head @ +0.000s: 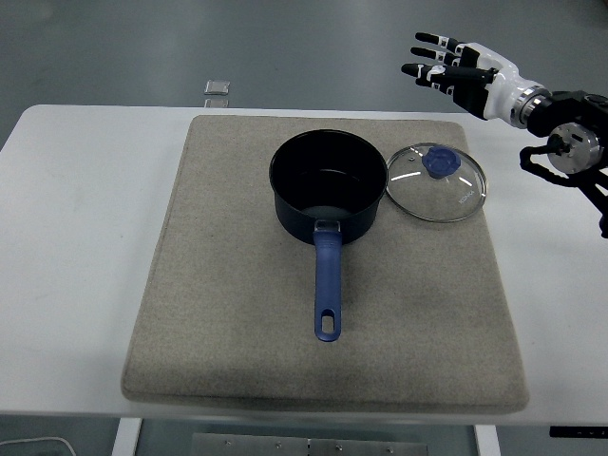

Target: Lift the pot lid and place it to the right of the pot.

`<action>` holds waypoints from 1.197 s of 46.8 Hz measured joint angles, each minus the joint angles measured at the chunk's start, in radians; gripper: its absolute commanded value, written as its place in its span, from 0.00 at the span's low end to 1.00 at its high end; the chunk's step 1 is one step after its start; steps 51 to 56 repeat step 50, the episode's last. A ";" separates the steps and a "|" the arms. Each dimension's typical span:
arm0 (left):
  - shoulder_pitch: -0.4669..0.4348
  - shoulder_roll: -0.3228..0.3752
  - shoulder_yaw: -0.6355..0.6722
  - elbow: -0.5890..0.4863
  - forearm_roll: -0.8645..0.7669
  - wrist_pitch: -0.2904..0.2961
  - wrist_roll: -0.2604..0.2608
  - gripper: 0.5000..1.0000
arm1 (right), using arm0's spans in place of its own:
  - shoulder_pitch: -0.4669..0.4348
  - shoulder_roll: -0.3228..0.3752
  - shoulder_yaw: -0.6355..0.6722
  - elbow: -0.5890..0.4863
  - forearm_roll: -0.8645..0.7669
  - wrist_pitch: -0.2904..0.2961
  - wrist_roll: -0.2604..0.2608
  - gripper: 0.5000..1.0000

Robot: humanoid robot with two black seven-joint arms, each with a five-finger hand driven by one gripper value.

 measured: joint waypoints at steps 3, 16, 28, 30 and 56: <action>0.000 0.000 0.000 0.000 0.000 0.000 0.000 1.00 | -0.005 0.003 0.005 -0.002 0.020 0.000 0.000 0.83; 0.000 0.000 0.000 0.000 0.000 0.000 0.000 1.00 | -0.031 0.010 0.041 -0.017 0.041 0.000 0.012 0.83; 0.000 0.000 0.000 0.000 0.000 0.000 0.000 1.00 | -0.031 0.013 0.042 -0.016 0.041 0.001 0.013 0.83; 0.000 0.000 0.000 0.000 0.000 0.000 0.000 1.00 | -0.031 0.013 0.042 -0.016 0.041 0.002 0.013 0.83; 0.000 0.000 0.000 0.000 0.000 0.000 0.000 1.00 | -0.032 0.015 0.043 -0.012 0.041 0.004 0.014 0.83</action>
